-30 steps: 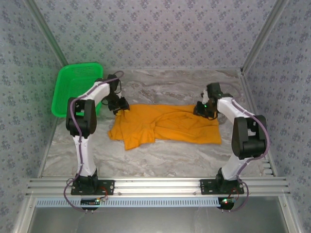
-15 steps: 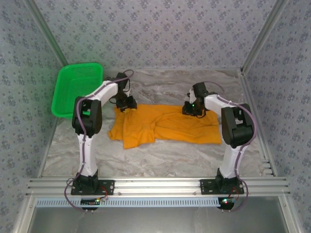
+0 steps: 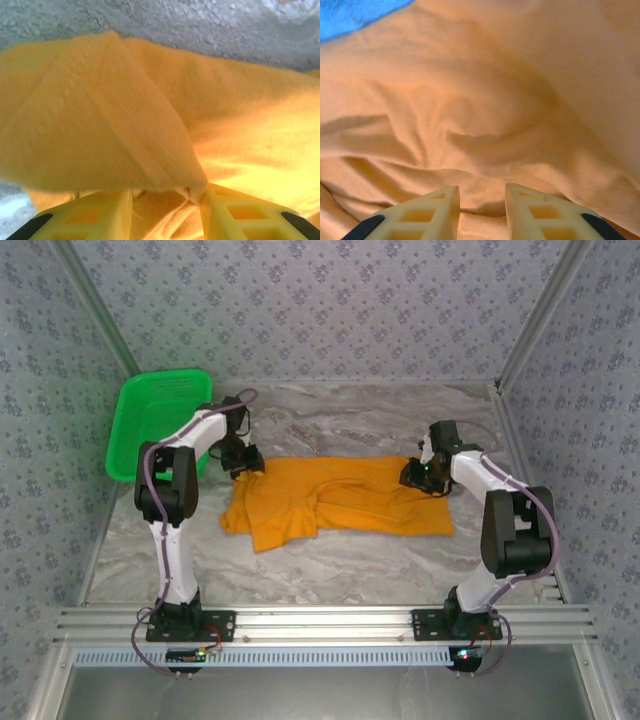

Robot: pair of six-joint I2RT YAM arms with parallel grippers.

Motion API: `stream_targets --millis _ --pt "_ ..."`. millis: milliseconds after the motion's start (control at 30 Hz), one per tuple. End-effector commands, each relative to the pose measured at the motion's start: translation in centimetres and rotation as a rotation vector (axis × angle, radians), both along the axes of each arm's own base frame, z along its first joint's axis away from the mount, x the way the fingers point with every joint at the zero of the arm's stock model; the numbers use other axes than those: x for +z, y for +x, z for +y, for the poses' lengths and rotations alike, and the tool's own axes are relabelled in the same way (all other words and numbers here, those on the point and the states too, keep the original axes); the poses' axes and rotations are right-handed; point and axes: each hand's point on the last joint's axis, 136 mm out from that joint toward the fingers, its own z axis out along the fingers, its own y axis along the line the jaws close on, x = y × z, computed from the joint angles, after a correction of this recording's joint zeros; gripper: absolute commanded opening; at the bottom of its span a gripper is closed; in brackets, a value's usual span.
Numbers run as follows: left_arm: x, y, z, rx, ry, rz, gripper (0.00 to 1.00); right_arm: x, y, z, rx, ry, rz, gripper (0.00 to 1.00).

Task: Fold the inside-out t-shirt

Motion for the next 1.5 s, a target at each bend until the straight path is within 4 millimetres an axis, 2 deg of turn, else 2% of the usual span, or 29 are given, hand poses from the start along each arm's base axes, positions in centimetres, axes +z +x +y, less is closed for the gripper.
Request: stream_targets --millis 0,67,133,200,300,367,467,600,667,700,733,800,867,933,1000,1067,1167,1267,1333,1367,1467 --pt "5.4 -0.3 -2.3 -0.093 -0.048 -0.081 0.39 0.3 0.1 -2.1 -0.128 -0.063 0.02 0.34" --pt "5.9 0.0 -3.4 -0.13 -0.04 -0.109 0.39 -0.7 0.5 -2.8 -0.157 -0.064 0.033 0.33" --pt "5.4 0.4 -4.6 -0.175 -0.036 -0.139 0.39 -2.1 1.2 -2.9 -0.173 -0.052 0.042 0.29" --pt "3.9 0.9 -5.1 -0.206 -0.016 -0.164 0.39 -3.4 2.3 -3.3 -0.185 -0.073 0.035 0.27" --pt "1.5 0.4 -4.3 -0.208 0.028 -0.127 0.38 -4.7 4.6 -4.1 -0.216 -0.09 0.023 0.23" --pt "0.3 -0.9 -4.0 -0.215 0.035 -0.08 0.38 -5.1 6.2 -4.7 -0.229 -0.112 0.01 0.21" --pt "-0.6 -3.6 -3.9 -0.237 0.049 -0.024 0.37 -4.8 9.9 -5.6 -0.243 -0.145 -0.035 0.19" --pt "-0.7 -9.0 -5.2 -0.291 0.029 0.07 0.37 -4.9 14.8 -4.3 -0.225 -0.05 -0.082 0.19" --pt "-0.6 -11.7 -7.2 -0.311 -0.027 0.106 0.37 -4.3 17.6 -2.6 -0.19 0.026 -0.113 0.22" --pt "-0.6 -13.2 -8.6 -0.322 -0.061 0.124 0.37 -4.6 18.8 -1.4 -0.164 0.066 -0.113 0.23" --pt "-0.7 -14.3 -10.1 -0.325 -0.096 0.136 0.37 -4.0 20.0 -0.4 -0.144 0.087 -0.13 0.24" --pt "-0.6 -16.7 -14.3 -0.35 -0.204 0.162 0.37 -3.2 22.0 2.4 -0.085 0.135 -0.155 0.29" --pt "-0.5 -18.6 -18.2 -0.393 -0.288 0.177 0.37 -2.1 23.2 4.3 -0.068 0.171 -0.176 0.37" --pt "0.0 -19.9 -21.5 -0.443 -0.339 0.18 0.37 -0.7 24.0 5.5 -0.063 0.197 -0.189 0.46" --pt "1.2 -21.4 -24.7 -0.518 -0.408 0.182 0.37 1.1 24.2 5.5 -0.064 0.196 -0.201 0.54" --pt "3.0 -22.3 -26.7 -0.569 -0.467 0.17 0.37 3.0 23.8 4.7 -0.073 0.189 -0.211 0.57" --pt "6.7 -22.6 -28.1 -0.622 -0.556 0.12 0.38 5.2 21.5 3.2 -0.082 0.17 -0.207 0.61" --pt "9.9 -22.1 -27.2 -0.697 -0.566 0.024 0.39 5.0 17.6 0.9 -0.116 0.092 -0.177 0.62" --pt "10.7 -21.4 -25.9 -0.739 -0.538 -0.044 0.39 3.7 14.9 -0.6 -0.148 0.03 -0.138 0.63" --pt "10.4 -20.6 -24.8 -0.749 -0.485 -0.1 0.39 3.1 13.8 -1.0 -0.149 0.011 -0.125 0.63" --pt "7.6 -17.5 -21.0 -0.748 -0.274 -0.227 0.39 1.0 11.1 -1.1 -0.132 0.01 -0.083 0.62"
